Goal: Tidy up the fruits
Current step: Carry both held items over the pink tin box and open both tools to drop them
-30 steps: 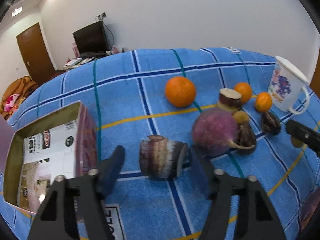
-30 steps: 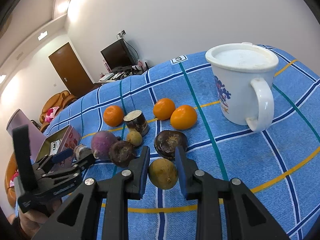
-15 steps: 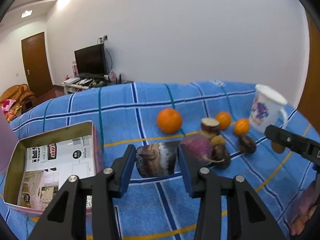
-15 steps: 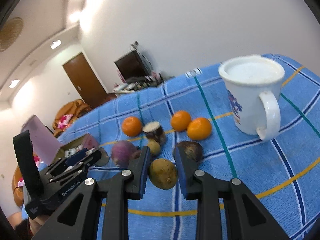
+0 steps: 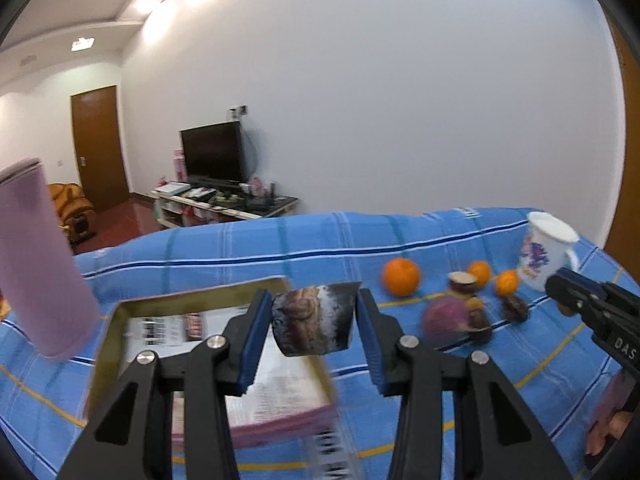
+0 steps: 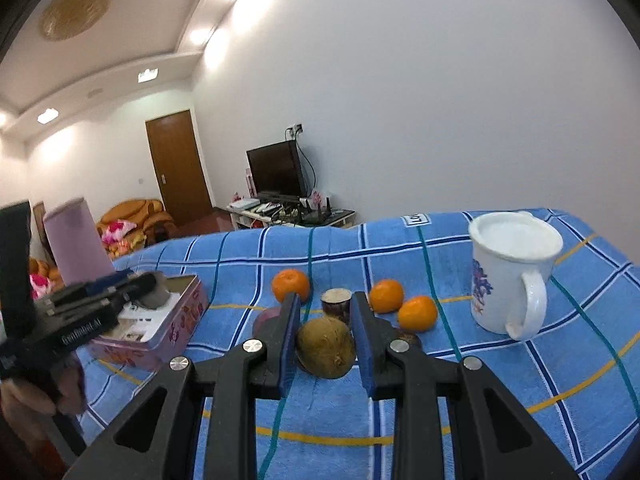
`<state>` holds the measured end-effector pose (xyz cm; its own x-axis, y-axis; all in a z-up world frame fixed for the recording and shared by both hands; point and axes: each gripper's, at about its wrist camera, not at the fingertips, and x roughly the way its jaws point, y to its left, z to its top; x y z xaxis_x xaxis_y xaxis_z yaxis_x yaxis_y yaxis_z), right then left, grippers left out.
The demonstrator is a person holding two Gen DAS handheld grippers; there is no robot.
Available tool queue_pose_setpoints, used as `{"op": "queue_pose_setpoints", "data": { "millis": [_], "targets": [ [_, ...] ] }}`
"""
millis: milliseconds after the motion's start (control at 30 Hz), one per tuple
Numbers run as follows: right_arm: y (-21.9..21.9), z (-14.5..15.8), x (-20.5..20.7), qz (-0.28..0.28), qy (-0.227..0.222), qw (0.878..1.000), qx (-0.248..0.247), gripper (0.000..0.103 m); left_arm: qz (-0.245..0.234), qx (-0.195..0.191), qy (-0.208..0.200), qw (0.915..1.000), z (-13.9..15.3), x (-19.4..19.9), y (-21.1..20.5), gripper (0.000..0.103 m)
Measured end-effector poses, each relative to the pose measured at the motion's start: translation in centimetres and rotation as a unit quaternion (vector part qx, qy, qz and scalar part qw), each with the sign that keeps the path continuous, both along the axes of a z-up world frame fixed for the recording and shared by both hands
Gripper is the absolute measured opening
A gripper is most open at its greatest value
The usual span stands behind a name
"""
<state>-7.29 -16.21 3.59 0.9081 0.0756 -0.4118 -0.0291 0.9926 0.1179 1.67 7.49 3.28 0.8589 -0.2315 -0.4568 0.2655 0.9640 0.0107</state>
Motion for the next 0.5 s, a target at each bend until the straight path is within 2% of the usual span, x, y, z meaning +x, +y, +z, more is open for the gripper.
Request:
{"op": "queue_pose_setpoints", "data": {
  "millis": [200, 367, 500],
  "targets": [
    [4.9, 0.5, 1.5, 0.049, 0.032, 0.998, -0.025, 0.028, 0.056, 0.010, 0.000, 0.9984, -0.5, 1.7, 4.8, 0.045],
    [10.4, 1.5, 4.2, 0.094, 0.024, 0.995, -0.014, 0.028, 0.083, 0.000, 0.005, 0.9965, -1.1, 2.6, 7.7, 0.045],
    [15.2, 0.5, 7.4, 0.126, 0.040, 0.991, 0.005, 0.028, 0.103, 0.004, 0.014, 0.9945, -2.0, 3.5, 9.2, 0.045]
  ]
}}
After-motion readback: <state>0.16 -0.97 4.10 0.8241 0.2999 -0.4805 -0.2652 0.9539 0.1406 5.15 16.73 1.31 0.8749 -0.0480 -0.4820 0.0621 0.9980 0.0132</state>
